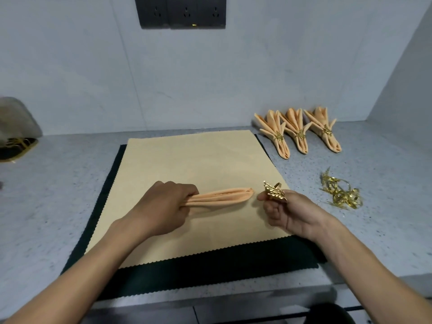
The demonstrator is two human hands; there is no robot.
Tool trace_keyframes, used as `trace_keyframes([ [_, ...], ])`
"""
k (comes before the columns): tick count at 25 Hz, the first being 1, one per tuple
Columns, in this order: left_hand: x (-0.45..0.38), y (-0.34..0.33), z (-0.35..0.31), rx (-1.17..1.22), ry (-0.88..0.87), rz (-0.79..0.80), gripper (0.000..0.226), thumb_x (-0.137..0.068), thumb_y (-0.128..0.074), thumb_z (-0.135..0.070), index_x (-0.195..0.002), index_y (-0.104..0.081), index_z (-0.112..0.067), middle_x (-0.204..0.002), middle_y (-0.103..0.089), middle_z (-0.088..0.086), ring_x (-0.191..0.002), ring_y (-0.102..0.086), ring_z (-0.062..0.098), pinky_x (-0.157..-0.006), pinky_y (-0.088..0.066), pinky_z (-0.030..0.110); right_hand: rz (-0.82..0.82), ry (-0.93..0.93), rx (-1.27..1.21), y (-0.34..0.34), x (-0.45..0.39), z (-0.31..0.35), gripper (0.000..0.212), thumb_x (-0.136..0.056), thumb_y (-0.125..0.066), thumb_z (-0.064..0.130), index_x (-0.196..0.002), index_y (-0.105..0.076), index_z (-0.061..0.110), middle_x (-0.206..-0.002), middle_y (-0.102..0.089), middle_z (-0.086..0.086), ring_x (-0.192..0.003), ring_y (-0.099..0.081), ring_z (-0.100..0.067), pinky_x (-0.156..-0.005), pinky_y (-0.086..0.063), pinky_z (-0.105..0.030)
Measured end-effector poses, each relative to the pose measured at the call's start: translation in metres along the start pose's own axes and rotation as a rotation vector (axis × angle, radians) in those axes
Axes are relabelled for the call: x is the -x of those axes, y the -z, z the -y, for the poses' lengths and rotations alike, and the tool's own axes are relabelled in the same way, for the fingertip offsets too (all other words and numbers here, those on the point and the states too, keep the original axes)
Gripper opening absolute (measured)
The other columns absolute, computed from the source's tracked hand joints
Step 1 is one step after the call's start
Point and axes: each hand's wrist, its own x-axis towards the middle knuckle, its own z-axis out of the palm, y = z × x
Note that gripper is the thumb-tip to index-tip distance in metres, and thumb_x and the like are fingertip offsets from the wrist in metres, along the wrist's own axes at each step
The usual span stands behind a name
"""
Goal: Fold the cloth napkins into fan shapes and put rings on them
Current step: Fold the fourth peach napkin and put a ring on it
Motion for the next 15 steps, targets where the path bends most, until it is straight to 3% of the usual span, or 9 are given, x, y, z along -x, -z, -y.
trace_keyframes([
  [3,0.002,0.000,0.001,0.029,-0.067,-0.019,0.015,-0.083,-0.058,-0.018,-0.094,-0.061,-0.028,-0.070,-0.062,-0.009,-0.063,-0.053,0.014,-0.072,-0.044,0.032,0.178,-0.116,0.079,0.003,0.000,-0.005,0.038,-0.094,-0.049,0.023,-0.063,-0.065,0.008,-0.044,-0.039,-0.003,-0.036,-0.030,-0.012,-0.040,-0.020,-0.018],
  [5,0.002,-0.001,0.000,0.049,-0.122,-0.023,0.013,-0.084,-0.059,-0.018,-0.092,-0.061,-0.028,-0.064,-0.058,-0.011,-0.057,-0.047,0.011,-0.067,-0.038,0.024,0.251,-0.149,0.146,0.001,0.000,-0.007,0.039,-0.091,-0.047,0.022,-0.056,-0.062,0.009,-0.041,-0.035,-0.002,-0.034,-0.027,-0.010,-0.041,-0.015,-0.019],
  [8,0.001,-0.002,0.000,0.061,-0.182,-0.042,0.011,-0.084,-0.059,-0.019,-0.090,-0.060,-0.028,-0.058,-0.050,-0.013,-0.052,-0.042,0.007,-0.068,-0.035,0.018,0.305,-0.202,0.249,-0.006,0.000,-0.008,0.029,-0.081,-0.045,0.015,-0.058,-0.061,0.006,-0.038,-0.032,-0.002,-0.033,-0.025,-0.011,-0.044,-0.011,-0.020],
  [12,-0.001,-0.006,-0.001,0.065,-0.204,-0.044,0.012,-0.082,-0.061,-0.019,-0.089,-0.061,-0.029,-0.059,-0.054,-0.012,-0.051,-0.040,0.008,-0.063,-0.029,0.014,0.433,-0.251,0.341,-0.017,0.000,-0.008,0.026,-0.086,-0.047,0.014,-0.069,-0.063,0.005,-0.036,-0.031,0.001,-0.032,-0.023,-0.008,-0.042,-0.016,-0.015],
  [15,0.000,-0.007,-0.002,0.079,-0.147,-0.041,0.014,-0.083,-0.060,-0.017,-0.092,-0.062,-0.028,-0.063,-0.056,-0.013,-0.055,-0.042,0.011,-0.064,-0.027,0.014,0.308,-0.189,0.292,-0.022,-0.003,-0.011,0.022,-0.091,-0.047,0.005,-0.074,-0.058,0.011,-0.045,-0.035,0.001,-0.033,-0.019,-0.006,-0.040,-0.015,-0.014],
])
